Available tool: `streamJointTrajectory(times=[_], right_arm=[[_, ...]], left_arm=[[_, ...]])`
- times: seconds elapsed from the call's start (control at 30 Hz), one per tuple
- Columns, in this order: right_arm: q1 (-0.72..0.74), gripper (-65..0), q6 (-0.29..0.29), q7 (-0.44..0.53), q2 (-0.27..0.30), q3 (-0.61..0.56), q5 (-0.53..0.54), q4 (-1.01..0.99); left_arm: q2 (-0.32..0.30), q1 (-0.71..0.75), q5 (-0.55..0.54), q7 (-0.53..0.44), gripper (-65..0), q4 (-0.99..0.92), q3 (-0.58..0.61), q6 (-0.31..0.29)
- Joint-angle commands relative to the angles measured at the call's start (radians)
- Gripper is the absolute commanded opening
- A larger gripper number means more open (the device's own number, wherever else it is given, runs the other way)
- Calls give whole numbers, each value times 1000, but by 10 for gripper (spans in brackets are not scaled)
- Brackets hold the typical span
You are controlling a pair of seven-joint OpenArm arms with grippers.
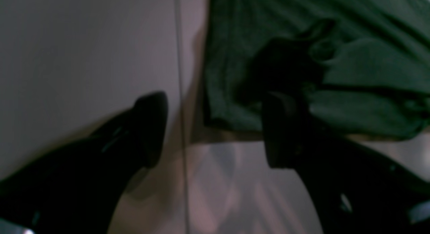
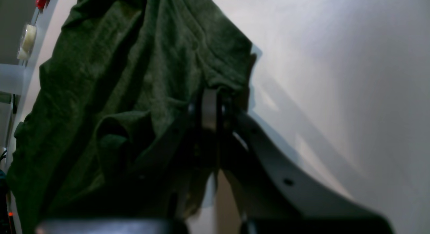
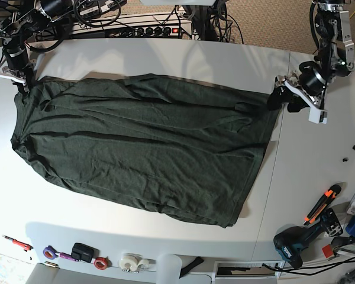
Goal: Layout the t-shirt on the table in an organized manner, then fold the t-shirt properly
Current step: 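Lift and pull the held edge with both grippers, turning the shirt over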
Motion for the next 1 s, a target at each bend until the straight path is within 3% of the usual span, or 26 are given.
streamJointTrajectory(times=[0.0,0.17,0.63,0.9,0.97], right_arm=[[0,-650,-2,-15,12,1,-8,6],[0,-650,-2,-15,11,1,-8,6],[0,-650,-2,-14,11,1,-9,6],[0,-650,-2,-15,11,1,-10,6],[0,-650,-2,-15,12,1,-10,6]], left_arm=[[-11,-6,-26,11,-203,-11,-1,-3],[2,-21,-69,14,-203,-50,-1,-38],[36,-102,-66,55,-203,-50,71,-26],[36,-150,21,23,-204,-50,176,-23],[36,-159,41,7,-214,-50,175,18]])
